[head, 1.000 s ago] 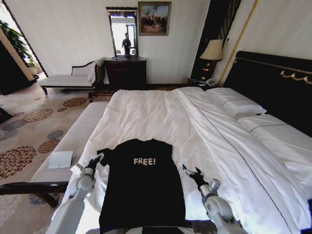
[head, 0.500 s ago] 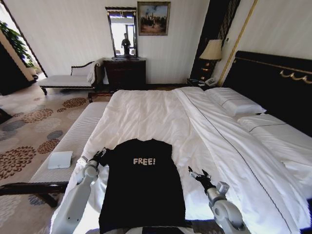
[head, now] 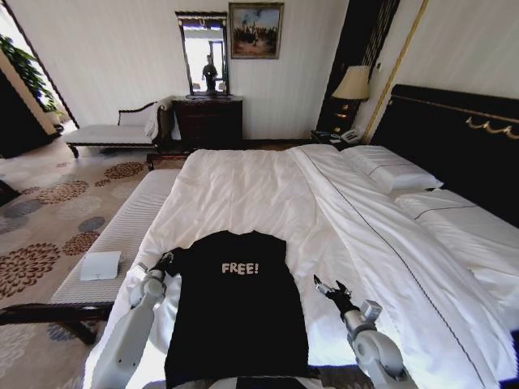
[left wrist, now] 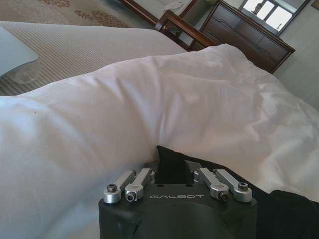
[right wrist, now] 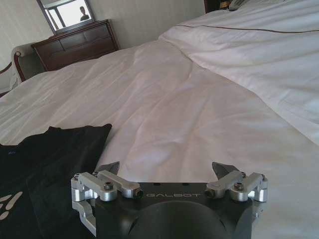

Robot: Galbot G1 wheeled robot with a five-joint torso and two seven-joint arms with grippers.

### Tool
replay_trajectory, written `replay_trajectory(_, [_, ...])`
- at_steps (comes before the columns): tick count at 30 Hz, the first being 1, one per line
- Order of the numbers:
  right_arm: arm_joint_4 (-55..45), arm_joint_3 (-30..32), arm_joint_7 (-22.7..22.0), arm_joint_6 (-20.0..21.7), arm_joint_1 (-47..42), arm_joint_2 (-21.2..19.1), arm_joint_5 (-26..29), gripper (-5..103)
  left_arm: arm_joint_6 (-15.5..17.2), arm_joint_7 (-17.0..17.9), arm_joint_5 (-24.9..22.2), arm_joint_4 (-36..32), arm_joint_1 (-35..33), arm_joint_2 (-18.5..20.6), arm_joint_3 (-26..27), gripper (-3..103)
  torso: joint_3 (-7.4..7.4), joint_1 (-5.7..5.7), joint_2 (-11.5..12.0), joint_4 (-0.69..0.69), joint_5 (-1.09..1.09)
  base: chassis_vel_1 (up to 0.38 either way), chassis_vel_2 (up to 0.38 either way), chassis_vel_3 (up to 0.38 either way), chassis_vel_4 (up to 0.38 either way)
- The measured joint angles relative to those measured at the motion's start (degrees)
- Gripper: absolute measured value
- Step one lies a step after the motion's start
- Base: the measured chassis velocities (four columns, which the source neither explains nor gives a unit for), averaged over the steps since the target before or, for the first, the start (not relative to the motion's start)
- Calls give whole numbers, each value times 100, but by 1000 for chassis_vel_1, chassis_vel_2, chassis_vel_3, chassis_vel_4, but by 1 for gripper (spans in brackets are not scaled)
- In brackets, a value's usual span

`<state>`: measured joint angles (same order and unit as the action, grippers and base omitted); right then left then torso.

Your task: Fold the clothes on the bed.

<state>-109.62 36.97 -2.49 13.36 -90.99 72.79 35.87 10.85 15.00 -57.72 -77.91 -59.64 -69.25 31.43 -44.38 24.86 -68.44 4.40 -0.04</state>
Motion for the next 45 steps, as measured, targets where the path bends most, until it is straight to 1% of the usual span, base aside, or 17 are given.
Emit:
replay_trajectory(2, [-16,0,-3,5,-2,0,18,100,-3,2,20,-2,-4,-15,0,23,0,0,0,0,-1,0,0,0,0])
replay_trajectory(3, [-16,0,-3,5,-2,0,18,100,-3,2,20,-2,-4,-15,0,23,0,0,0,0,-1,0,0,0,0])
replay_trajectory(6, [-23,-4,-16,18,1,-1,33,100,-3,8,29,-38,-4,-13,0,6,0,0,0,0,0,0,0,0,0])
replay_trajectory(7, [-23,-4,-16,18,1,-1,33,100,-3,8,29,-38,-4,-13,0,6,0,0,0,0,0,0,0,0,0])
replay_trajectory(8, [-23,-5,-16,19,3,-1,35,100,-3,13,30,-44,-4,-7,-1,3,0,0,0,0,0,0,0,0,0])
replay_trajectory(18, [10,-43,-8,16,5,25,33,100,-30,71,151,-235,-83,65,-3,0,0,0,0,0,0,0,0,0,0])
replay_trajectory(21, [25,-46,1,10,20,24,37,100,-161,80,610,-422,-194,111,-149,0,0,0,0,0,0,0,0,0,0])
replay_trajectory(23, [28,-45,3,7,23,22,46,100,-198,80,744,-507,-243,120,-213,0,0,0,0,0,1,0,0,0,0])
replay_trajectory(26, [44,-25,6,-3,31,6,82,100,-301,84,1269,-872,-437,129,-479,0,0,0,0,0,0,0,0,0,0])
replay_trajectory(27, [44,-25,6,-3,31,6,82,100,-301,84,1269,-872,-437,129,-479,0,0,0,0,0,0,0,0,0,0])
replay_trajectory(30, [45,7,9,-5,29,-19,130,100,-462,96,1997,-1166,-535,129,-836,0,0,0,0,0,0,0,0,0,0])
replay_trajectory(33, [44,14,11,-6,26,-24,143,100,-498,101,2203,-1249,-537,129,-955,0,0,0,0,0,1,0,0,0,0])
replay_trajectory(35, [42,18,13,-7,34,-51,171,100,-549,146,2750,-1475,-533,160,-1336,0,0,0,0,2,1,0,0,0,0])
replay_trajectory(38, [42,12,16,-8,46,-65,185,100,-561,153,2935,-1542,-533,189,-1516,0,0,0,0,0,2,0,0,0,0])
replay_trajectory(40, [43,35,25,-17,36,-74,217,100,-571,144,3197,-1571,-518,264,-1872,0,0,0,0,1,1,0,0,0,0])
replay_trajectory(41, [43,35,25,-17,36,-74,217,100,-571,144,3197,-1571,-518,264,-1872,0,0,0,0,1,1,0,0,0,0])
replay_trajectory(45, [44,120,47,-29,17,-99,285,100,-619,67,3505,-1502,-520,387,-2337,0,0,0,0,0,1,0,0,0,0])
